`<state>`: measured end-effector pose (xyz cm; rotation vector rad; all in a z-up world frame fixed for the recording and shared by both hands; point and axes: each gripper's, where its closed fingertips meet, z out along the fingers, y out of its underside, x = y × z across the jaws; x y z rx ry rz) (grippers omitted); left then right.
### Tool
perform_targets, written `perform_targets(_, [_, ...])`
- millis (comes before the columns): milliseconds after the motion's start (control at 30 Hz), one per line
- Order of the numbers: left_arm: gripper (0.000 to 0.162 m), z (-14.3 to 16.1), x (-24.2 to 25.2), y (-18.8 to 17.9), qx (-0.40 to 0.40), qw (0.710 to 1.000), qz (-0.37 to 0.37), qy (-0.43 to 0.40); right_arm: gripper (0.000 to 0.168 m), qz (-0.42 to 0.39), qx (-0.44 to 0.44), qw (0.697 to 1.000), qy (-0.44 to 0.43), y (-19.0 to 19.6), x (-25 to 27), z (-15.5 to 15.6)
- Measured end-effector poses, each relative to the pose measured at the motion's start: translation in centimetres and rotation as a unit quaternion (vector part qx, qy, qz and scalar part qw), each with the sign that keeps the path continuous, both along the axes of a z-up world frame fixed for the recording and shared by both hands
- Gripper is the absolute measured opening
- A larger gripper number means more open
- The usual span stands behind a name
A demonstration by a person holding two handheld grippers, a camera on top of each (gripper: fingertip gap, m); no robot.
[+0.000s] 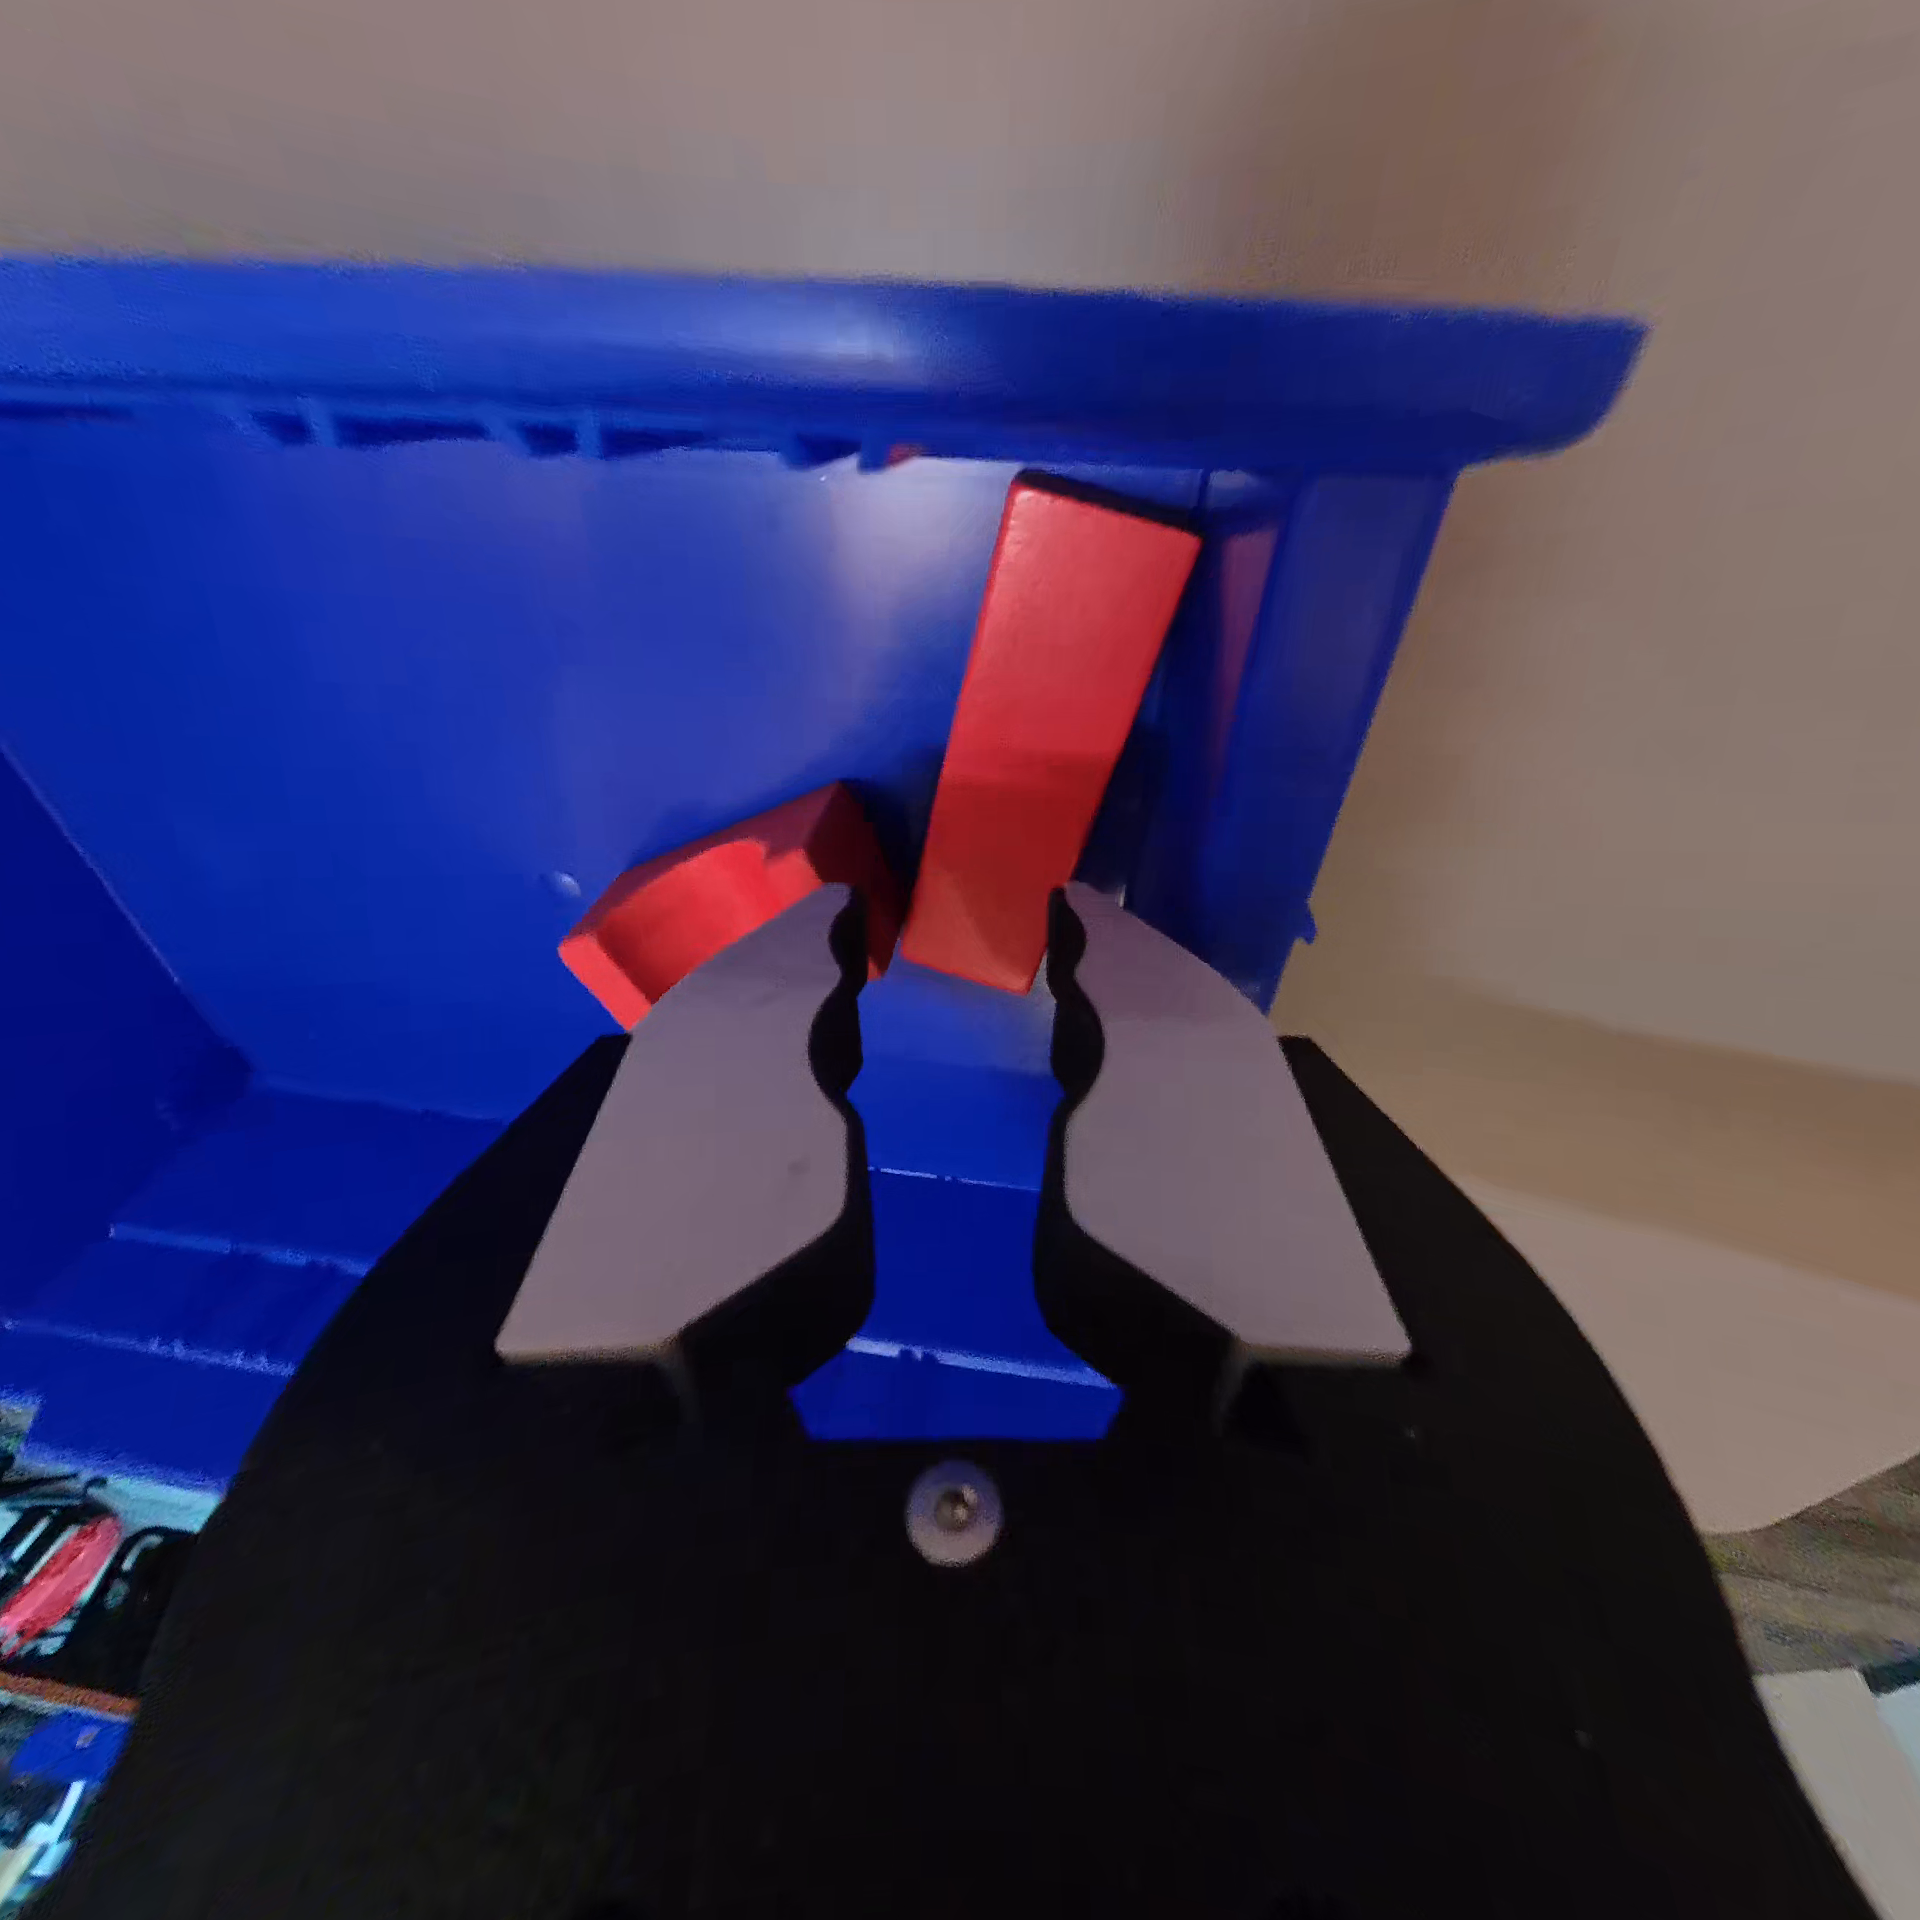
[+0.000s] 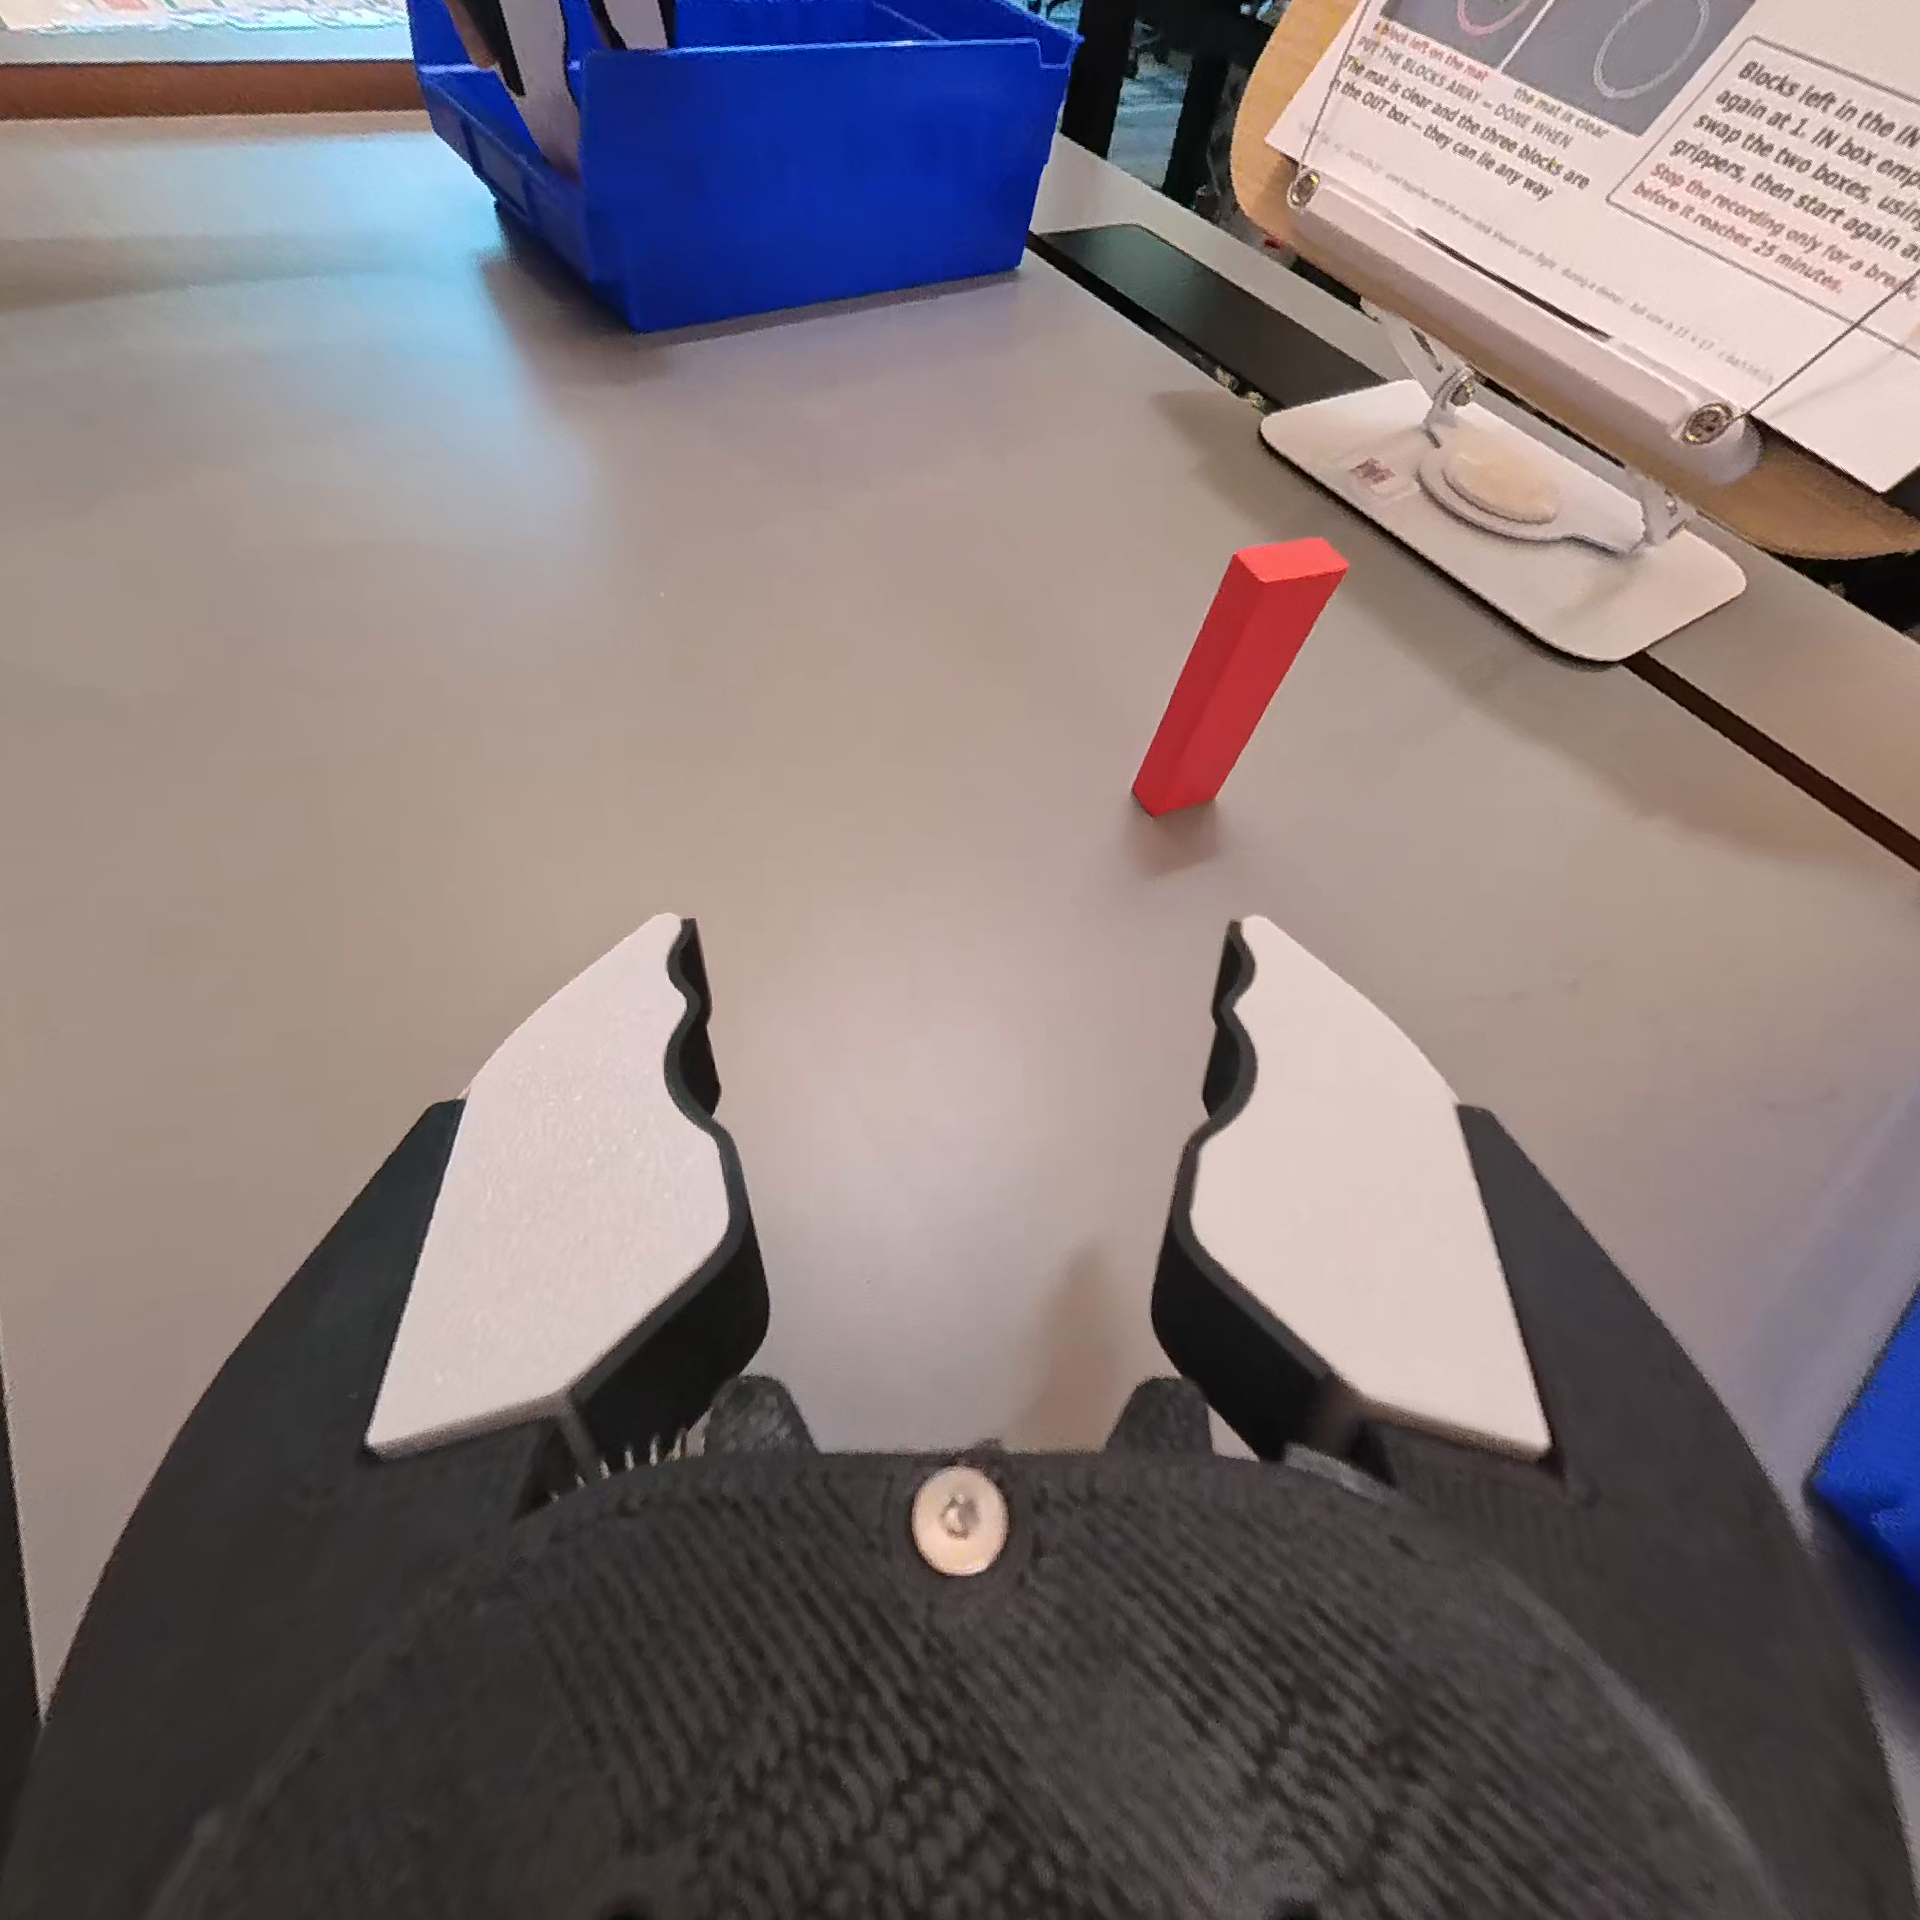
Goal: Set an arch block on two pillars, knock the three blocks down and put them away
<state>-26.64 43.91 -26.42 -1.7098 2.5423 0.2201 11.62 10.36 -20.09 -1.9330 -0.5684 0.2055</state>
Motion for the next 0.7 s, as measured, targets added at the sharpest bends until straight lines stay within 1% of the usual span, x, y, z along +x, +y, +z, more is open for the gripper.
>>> perform_targets(33, [0.031, -0.1, 0.1, -0.1, -0.003, 1.0, -0.005, 0.005, 0.094, -0.002, 0.001, 1.0, 0.0, 0.0, 0.1, 0.1])
perform_targets(133, [0.029, -0.3, 0.2, -0.1, 0.007, 0.999, -0.03, 0.019, 0.095, -0.005, 0.001, 1.0, -0.004, -0.1, 0.5, 0.2])
perform_targets(200, [0.026, -0.3, 0.9, -0.4, 0.01, 0.999, -0.05, 0.008, 0.095, -0.009, 0.001, 1.0, -0.008, 0.0, 0.8, 0.1])
perform_targets(333, [0.009, -1.1, 1.4, -0.9, -0.001, 0.998, -0.06, 0.006, 0.095, -0.016, 0.0, 1.0, -0.002, 0.3, 1.3, 0.1])
perform_targets(400, [0.009, -1.1, 1.3, -1.0, -0.014, 0.998, -0.056, 0.006, 0.095, -0.017, 0.002, 1.0, 0.0, 0.6, 1.4, 0.2])
perform_targets(433, [0.004, -1.1, 1.2, -1.2, -0.024, 0.999, -0.047, 0.007, 0.095, -0.017, 0.002, 1.0, -0.001, 0.6, 1.4, 0.3])
perform_targets(500, [0.002, -1.2, 1.0, -1.6, -0.049, 0.998, -0.031, 0.007, 0.095, -0.015, 0.001, 1.0, -0.006, 0.7, 1.4, 0.2])
perform_targets(567, [0.008, -1.2, 1.1, -1.5, -0.058, 0.998, -0.024, -0.001, 0.095, -0.015, 0.0, 1.0, -0.009, 0.9, 1.5, 0.2])
perform_targets(600, [0.015, -1.2, 1.2, -1.2, -0.054, 0.998, -0.021, -0.008, 0.095, -0.015, 0.0, 1.0, -0.008, 1.0, 1.5, 0.2])
perform_targets(667, [0.039, -1.0, 1.7, -0.2, -0.033, 0.999, -0.019, -0.026, 0.095, -0.015, 0.002, 1.0, -0.007, 1.2, 1.6, 0.3])
perform_targets(700, [0.044, -0.9, 1.8, 0.2, -0.024, 0.999, -0.013, -0.033, 0.095, -0.015, 0.002, 1.0, -0.007, 1.2, 1.6, 0.3])
